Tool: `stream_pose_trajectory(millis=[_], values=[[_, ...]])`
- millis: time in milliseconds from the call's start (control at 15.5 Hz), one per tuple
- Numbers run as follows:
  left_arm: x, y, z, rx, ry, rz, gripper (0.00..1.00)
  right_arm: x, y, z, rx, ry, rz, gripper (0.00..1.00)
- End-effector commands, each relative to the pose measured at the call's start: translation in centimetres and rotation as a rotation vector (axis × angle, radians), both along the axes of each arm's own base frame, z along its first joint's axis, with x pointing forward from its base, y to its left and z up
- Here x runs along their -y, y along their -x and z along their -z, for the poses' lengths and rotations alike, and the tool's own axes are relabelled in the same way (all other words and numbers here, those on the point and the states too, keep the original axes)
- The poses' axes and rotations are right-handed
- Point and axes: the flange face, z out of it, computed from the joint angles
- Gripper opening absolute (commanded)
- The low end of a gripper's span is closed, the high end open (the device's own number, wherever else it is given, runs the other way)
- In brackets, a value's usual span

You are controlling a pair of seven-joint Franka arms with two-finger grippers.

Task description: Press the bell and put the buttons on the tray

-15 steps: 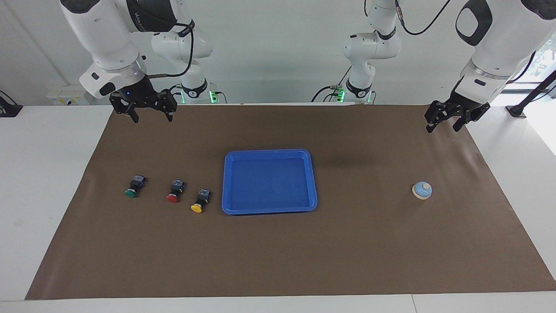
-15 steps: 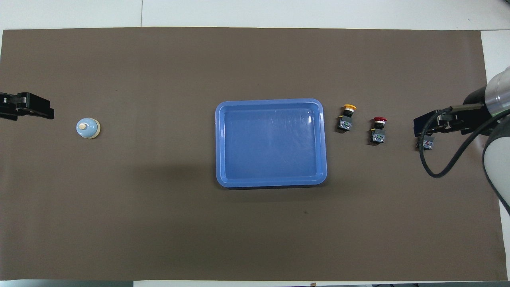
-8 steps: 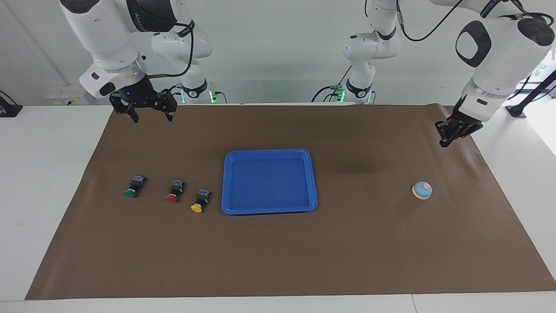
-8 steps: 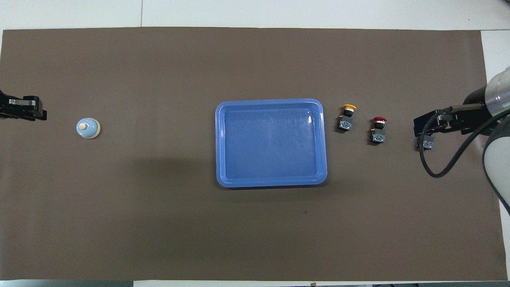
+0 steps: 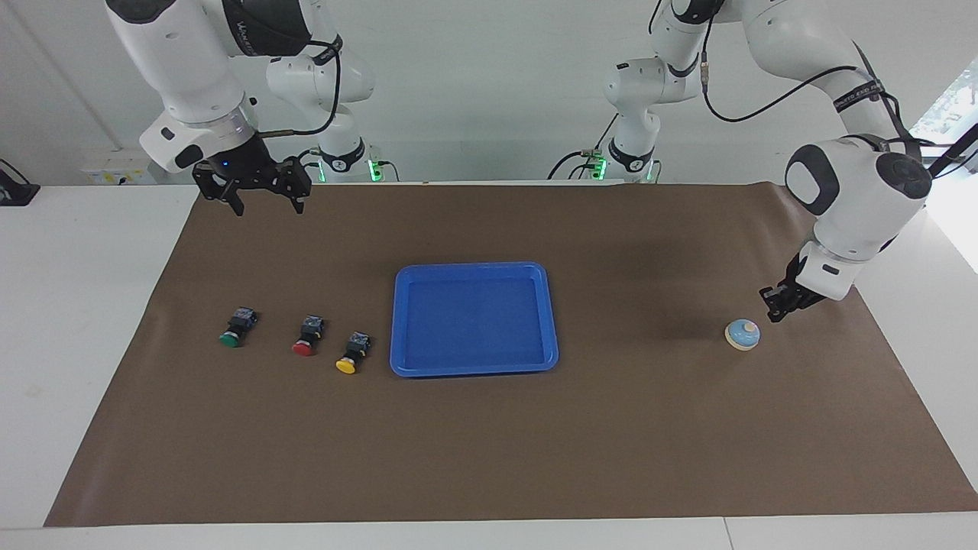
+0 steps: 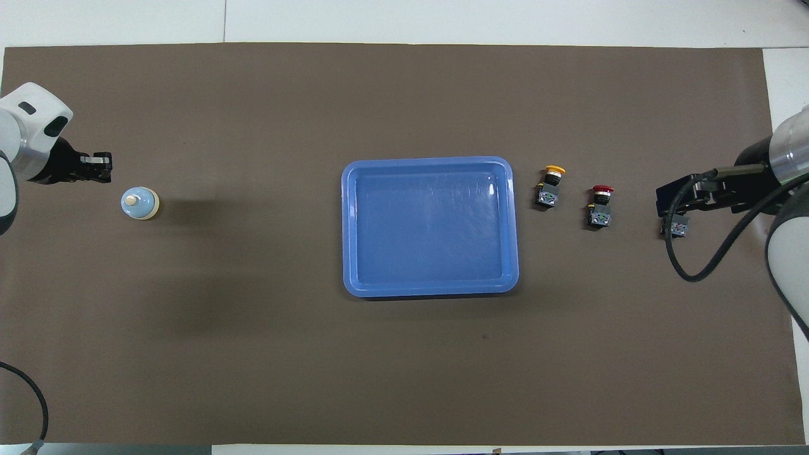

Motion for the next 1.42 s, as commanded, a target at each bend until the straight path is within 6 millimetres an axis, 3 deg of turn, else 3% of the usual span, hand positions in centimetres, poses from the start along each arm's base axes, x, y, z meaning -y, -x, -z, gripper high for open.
stream_pose_trajectory(millis=[0,388,517,646,775,904,969,1034,1228,1357], values=[[-0.3,0.5,2.0,0.01,-0.012,0.019,0.0,0.5,0.6,-0.1,-0.001,-0.019,-0.016,1.0],[-0.5,1.7,8.2,0.015,-0.014,0.024,0.0,0.5,0.6,-0.1,-0.001,-0.019,-0.017,1.0],[-0.5,2.1,9.1,0.009,-0.013,0.033,0.0,0.5,0.6,-0.1,-0.001,-0.019,-0.017,1.0],[-0.6,1.8,8.4,-0.002,-0.013,0.034,0.0,0.5,0.6,-0.1,-0.003,-0.019,-0.016,1.0],[-0.3,0.9,5.9,-0.021,-0.011,0.039,0.0,0.5,0.6,-0.1,-0.003,-0.019,-0.017,1.0],[0.3,0.1,2.1,-0.073,-0.006,0.047,0.0,0.5,0.6,-0.1,-0.003,-0.019,-0.016,1.0],[0.6,-0.1,-0.1,-0.09,-0.004,0.05,0.05,0.5,0.6,-0.1,-0.004,-0.018,-0.016,1.0],[1.0,-0.1,-1.9,-0.102,-0.002,0.054,0.15,0.5,0.6,-0.1,-0.003,-0.019,-0.017,1.0],[2.8,0.8,-5.8,-0.12,-0.002,0.077,0.58,0.5,0.6,-0.1,-0.004,-0.018,-0.016,1.0],[4.0,2.0,-8.5,-0.117,-0.002,0.093,0.62,0.5,0.6,-0.1,-0.003,-0.019,-0.016,1.0]])
